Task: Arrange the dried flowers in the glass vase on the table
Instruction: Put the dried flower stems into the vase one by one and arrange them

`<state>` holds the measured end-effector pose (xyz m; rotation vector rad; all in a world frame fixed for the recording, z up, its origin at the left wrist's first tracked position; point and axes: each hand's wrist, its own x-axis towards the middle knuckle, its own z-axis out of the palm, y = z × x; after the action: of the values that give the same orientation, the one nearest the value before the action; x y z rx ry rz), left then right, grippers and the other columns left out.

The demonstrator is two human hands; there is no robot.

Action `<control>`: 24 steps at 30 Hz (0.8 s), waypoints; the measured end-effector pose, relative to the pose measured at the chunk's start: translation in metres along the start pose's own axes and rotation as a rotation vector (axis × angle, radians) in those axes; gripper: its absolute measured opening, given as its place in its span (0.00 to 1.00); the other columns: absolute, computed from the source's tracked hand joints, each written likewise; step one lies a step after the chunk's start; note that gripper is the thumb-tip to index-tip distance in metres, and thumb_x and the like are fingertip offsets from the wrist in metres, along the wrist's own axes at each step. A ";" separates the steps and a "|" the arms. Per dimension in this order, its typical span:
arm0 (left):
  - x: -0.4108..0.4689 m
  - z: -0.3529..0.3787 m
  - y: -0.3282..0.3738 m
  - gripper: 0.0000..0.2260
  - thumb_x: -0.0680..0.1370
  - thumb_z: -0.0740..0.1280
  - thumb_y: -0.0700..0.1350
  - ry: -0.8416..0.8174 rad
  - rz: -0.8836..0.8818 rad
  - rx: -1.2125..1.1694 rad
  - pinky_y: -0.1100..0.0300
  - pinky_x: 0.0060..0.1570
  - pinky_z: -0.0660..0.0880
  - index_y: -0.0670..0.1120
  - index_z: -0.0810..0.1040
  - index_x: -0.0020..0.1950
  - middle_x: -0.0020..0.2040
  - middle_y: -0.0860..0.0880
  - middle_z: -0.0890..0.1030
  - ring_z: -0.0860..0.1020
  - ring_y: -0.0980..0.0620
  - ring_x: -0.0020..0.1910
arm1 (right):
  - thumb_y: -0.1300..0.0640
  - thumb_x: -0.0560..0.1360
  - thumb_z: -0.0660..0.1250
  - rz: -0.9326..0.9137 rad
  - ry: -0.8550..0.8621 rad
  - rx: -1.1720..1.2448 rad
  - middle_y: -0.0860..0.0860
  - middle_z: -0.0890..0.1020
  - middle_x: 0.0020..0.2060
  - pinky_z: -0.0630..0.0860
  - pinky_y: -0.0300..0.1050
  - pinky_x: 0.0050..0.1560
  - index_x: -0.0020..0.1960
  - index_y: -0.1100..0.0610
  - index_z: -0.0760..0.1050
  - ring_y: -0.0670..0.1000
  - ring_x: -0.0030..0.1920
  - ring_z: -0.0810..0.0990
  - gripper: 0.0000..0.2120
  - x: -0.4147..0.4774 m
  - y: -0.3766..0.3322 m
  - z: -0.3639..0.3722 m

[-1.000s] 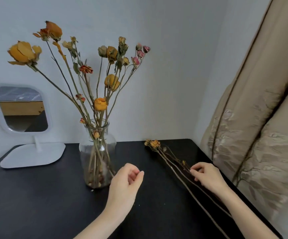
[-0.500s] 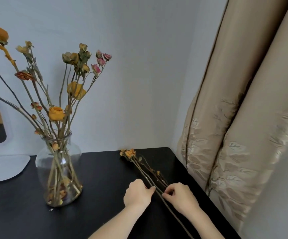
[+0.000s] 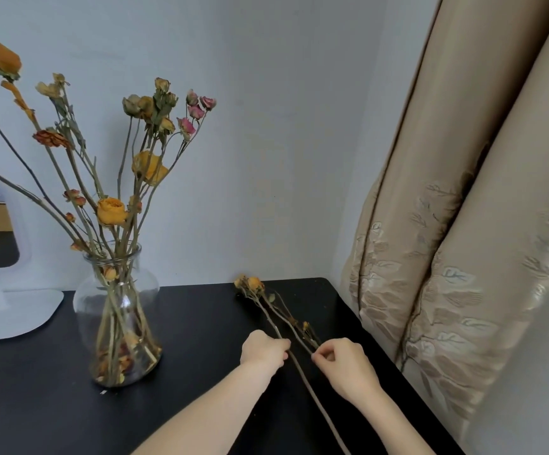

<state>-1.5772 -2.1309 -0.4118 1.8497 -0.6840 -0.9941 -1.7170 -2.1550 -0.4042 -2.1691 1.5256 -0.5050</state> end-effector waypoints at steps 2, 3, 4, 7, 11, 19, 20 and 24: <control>-0.003 -0.010 0.002 0.07 0.75 0.68 0.44 0.004 0.014 -0.003 0.64 0.27 0.67 0.39 0.79 0.46 0.30 0.49 0.75 0.70 0.55 0.25 | 0.50 0.75 0.65 -0.001 0.023 0.036 0.44 0.79 0.31 0.74 0.37 0.37 0.44 0.49 0.81 0.43 0.35 0.78 0.06 0.001 -0.003 -0.003; -0.004 -0.014 0.003 0.07 0.75 0.67 0.44 0.002 0.026 0.001 0.64 0.28 0.68 0.40 0.80 0.46 0.30 0.49 0.75 0.71 0.55 0.26 | 0.51 0.75 0.66 -0.006 0.033 0.055 0.44 0.79 0.30 0.73 0.35 0.36 0.44 0.49 0.81 0.42 0.34 0.78 0.06 0.001 -0.004 -0.004; -0.006 -0.019 0.003 0.07 0.76 0.67 0.44 0.001 0.042 0.008 0.65 0.29 0.69 0.40 0.80 0.46 0.31 0.49 0.75 0.71 0.56 0.26 | 0.51 0.75 0.66 -0.014 0.042 0.074 0.44 0.79 0.30 0.71 0.34 0.34 0.44 0.49 0.81 0.42 0.33 0.78 0.05 0.001 -0.006 -0.006; -0.010 -0.035 0.001 0.07 0.77 0.66 0.44 0.001 0.096 0.016 0.65 0.31 0.70 0.41 0.80 0.45 0.31 0.50 0.75 0.71 0.56 0.27 | 0.52 0.75 0.66 -0.030 0.055 0.171 0.46 0.79 0.30 0.68 0.31 0.31 0.43 0.49 0.81 0.42 0.32 0.77 0.05 0.001 -0.015 -0.012; -0.022 -0.061 -0.005 0.10 0.79 0.62 0.45 -0.025 0.197 -0.037 0.67 0.27 0.69 0.43 0.78 0.41 0.29 0.50 0.73 0.70 0.57 0.26 | 0.53 0.75 0.67 -0.026 0.032 0.343 0.50 0.84 0.38 0.70 0.31 0.34 0.44 0.50 0.82 0.45 0.40 0.80 0.05 -0.001 -0.029 -0.019; -0.064 -0.126 -0.004 0.10 0.80 0.58 0.46 0.054 0.556 0.109 0.71 0.25 0.66 0.47 0.72 0.40 0.30 0.52 0.70 0.68 0.61 0.22 | 0.53 0.75 0.67 -0.076 0.079 0.516 0.45 0.82 0.39 0.68 0.32 0.36 0.43 0.48 0.80 0.41 0.41 0.78 0.04 -0.004 -0.062 -0.020; -0.071 -0.133 0.000 0.10 0.80 0.58 0.46 0.068 0.600 0.131 0.71 0.25 0.66 0.48 0.72 0.40 0.30 0.53 0.70 0.68 0.62 0.22 | 0.54 0.75 0.67 -0.081 0.080 0.522 0.44 0.82 0.39 0.68 0.32 0.37 0.43 0.48 0.80 0.41 0.42 0.78 0.04 -0.004 -0.066 -0.018; -0.098 -0.163 0.017 0.08 0.80 0.58 0.49 0.183 0.764 0.227 0.71 0.25 0.66 0.52 0.71 0.41 0.29 0.54 0.70 0.70 0.64 0.25 | 0.54 0.75 0.67 -0.096 0.061 0.560 0.45 0.82 0.39 0.68 0.33 0.37 0.44 0.51 0.81 0.42 0.42 0.78 0.05 -0.006 -0.081 -0.010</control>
<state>-1.4907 -1.9893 -0.3179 1.6153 -1.2943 -0.2526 -1.6605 -2.1270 -0.3523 -1.7999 1.1329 -0.9135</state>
